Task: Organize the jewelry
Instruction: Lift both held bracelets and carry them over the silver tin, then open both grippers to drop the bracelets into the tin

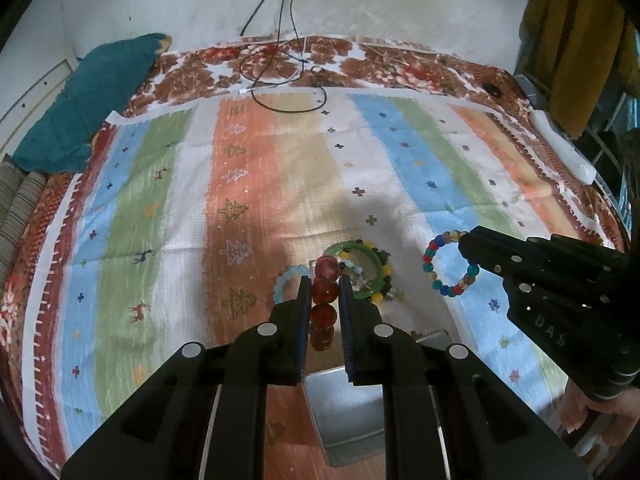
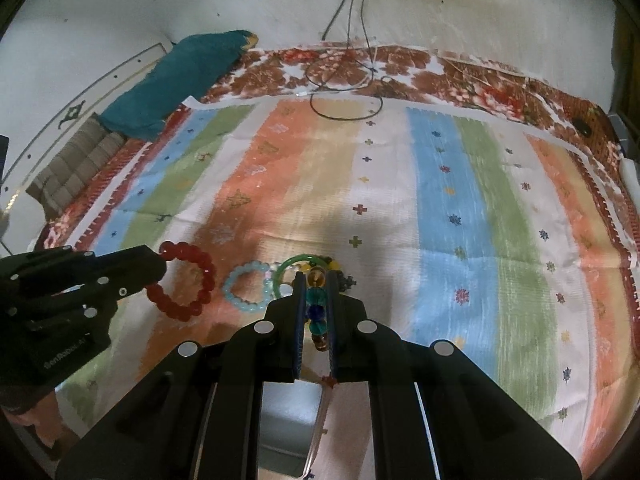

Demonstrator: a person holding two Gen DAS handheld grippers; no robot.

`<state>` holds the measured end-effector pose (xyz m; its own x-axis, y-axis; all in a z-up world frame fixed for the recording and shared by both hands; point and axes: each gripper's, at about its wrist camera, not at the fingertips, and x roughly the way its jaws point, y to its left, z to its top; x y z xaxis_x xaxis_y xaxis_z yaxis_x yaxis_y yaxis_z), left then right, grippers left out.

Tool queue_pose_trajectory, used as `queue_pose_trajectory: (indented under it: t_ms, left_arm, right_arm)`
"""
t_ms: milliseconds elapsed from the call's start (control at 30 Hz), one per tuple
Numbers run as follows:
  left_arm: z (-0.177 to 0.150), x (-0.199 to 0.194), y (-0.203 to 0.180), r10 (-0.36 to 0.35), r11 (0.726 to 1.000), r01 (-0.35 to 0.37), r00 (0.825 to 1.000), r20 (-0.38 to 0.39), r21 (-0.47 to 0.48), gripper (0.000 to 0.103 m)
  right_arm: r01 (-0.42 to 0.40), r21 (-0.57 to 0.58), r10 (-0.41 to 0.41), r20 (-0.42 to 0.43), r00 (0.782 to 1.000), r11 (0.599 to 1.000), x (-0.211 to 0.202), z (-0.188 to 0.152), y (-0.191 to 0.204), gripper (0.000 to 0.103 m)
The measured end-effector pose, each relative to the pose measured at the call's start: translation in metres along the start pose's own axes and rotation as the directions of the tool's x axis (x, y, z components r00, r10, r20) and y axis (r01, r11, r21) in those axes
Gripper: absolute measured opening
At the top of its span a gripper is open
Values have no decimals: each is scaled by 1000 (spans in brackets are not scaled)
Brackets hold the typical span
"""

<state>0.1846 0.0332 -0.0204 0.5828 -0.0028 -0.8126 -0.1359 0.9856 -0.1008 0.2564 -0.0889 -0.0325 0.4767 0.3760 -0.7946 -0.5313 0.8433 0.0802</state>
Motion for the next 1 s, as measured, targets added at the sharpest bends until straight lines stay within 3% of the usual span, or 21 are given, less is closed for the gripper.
queue_pose_trajectory:
  t_ms: [600,1000]
  left_arm:
    - [-28,-44,-20,-19,999,15,997,79,45,13]
    - [-51,-51,-34,-15,997,9,997,79,71,13]
  right_arm:
    - [-29,-33,31,47,998,999,-35,-28,20,10]
    - [-53,-21,54,30,998,998,-48,-48,22,10]
